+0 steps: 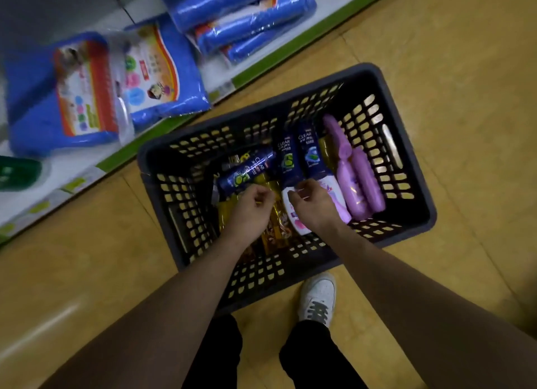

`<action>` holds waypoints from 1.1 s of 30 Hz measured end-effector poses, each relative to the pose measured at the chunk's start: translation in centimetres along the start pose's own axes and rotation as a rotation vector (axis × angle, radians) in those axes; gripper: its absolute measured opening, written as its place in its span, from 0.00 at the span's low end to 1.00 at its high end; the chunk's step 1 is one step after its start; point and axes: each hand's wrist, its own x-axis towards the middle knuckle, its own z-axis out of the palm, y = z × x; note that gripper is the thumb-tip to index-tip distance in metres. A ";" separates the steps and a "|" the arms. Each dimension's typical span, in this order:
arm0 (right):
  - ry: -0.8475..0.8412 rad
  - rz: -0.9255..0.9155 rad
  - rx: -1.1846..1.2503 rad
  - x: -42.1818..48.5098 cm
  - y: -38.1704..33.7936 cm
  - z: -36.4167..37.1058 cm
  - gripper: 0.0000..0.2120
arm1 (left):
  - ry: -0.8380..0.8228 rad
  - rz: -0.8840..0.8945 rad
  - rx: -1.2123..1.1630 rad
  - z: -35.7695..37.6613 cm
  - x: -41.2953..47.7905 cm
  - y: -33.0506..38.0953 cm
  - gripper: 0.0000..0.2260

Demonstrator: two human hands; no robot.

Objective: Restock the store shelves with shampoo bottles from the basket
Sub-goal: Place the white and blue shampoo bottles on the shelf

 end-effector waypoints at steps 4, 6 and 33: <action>-0.094 0.120 -0.086 2.4 3.0 2.4 0.22 | -0.010 -0.024 0.043 1.3 3.1 -2.1 0.12; -0.147 0.143 -0.098 3.2 4.2 3.5 0.26 | -0.036 -0.049 0.068 1.7 4.2 -3.2 0.13; -0.324 0.151 0.411 5.2 4.3 3.4 0.15 | -0.162 -0.190 -0.067 1.4 4.9 -3.8 0.24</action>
